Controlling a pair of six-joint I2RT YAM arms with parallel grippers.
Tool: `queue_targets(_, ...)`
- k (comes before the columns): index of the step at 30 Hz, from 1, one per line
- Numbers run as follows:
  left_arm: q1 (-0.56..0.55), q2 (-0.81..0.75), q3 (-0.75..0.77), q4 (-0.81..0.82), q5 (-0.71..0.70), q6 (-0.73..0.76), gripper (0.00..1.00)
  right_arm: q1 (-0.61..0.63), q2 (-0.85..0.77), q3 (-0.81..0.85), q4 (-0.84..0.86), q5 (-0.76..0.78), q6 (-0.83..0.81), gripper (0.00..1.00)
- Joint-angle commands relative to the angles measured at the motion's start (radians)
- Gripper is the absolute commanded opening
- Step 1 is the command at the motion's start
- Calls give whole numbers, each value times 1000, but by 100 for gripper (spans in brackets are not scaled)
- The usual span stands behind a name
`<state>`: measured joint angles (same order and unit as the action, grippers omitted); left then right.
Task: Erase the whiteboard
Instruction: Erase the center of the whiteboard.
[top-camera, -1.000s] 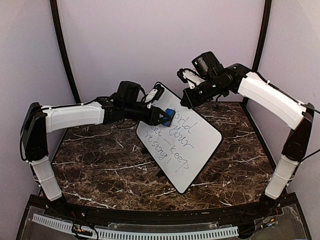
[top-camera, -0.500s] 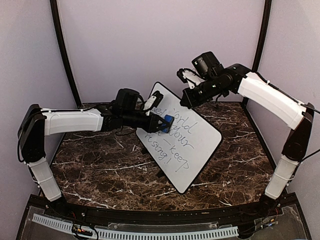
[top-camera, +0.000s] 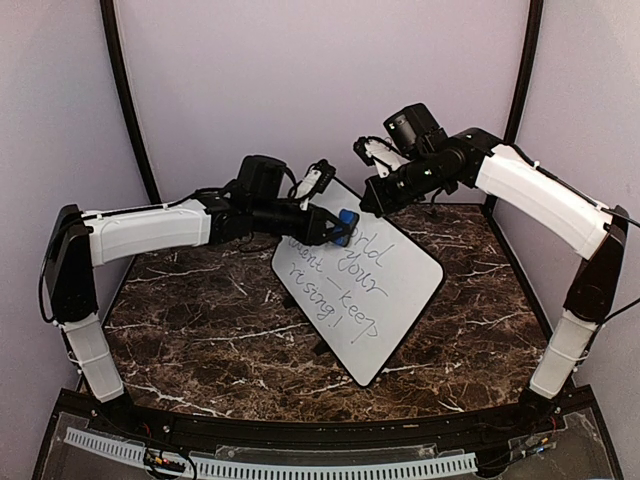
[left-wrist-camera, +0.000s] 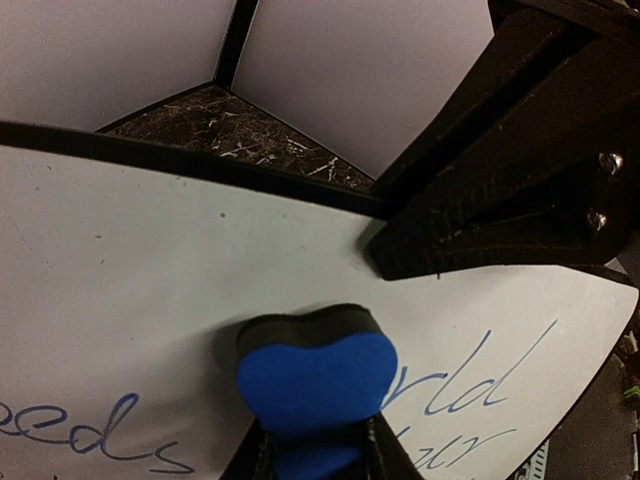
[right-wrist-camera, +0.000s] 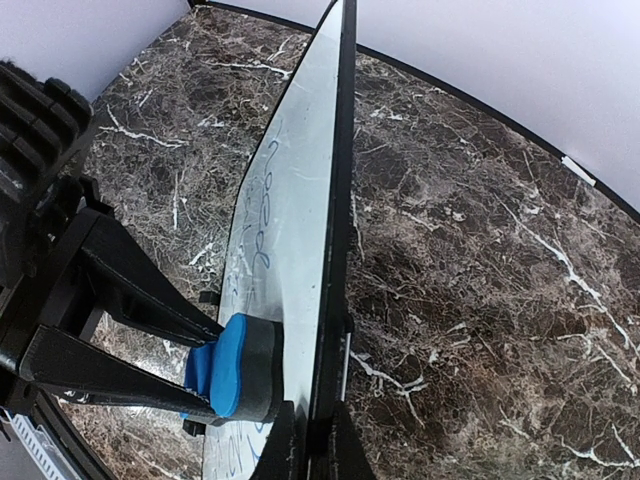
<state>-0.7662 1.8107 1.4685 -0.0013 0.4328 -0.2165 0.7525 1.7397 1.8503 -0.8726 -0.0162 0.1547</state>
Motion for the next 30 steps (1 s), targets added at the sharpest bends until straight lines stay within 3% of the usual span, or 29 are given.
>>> queue_targets(1,-21,43,9,-13,-13,13,0,48,11,-28,15,-78,-134,0)
queue_targets(14,-34,-28,-227,43,-27,-20,0,48,14,-31,21,-80,-136,0)
queue_targets(30,-35,52,15,-24,-35,28,0,48,12,-42,23,-77,-139,0)
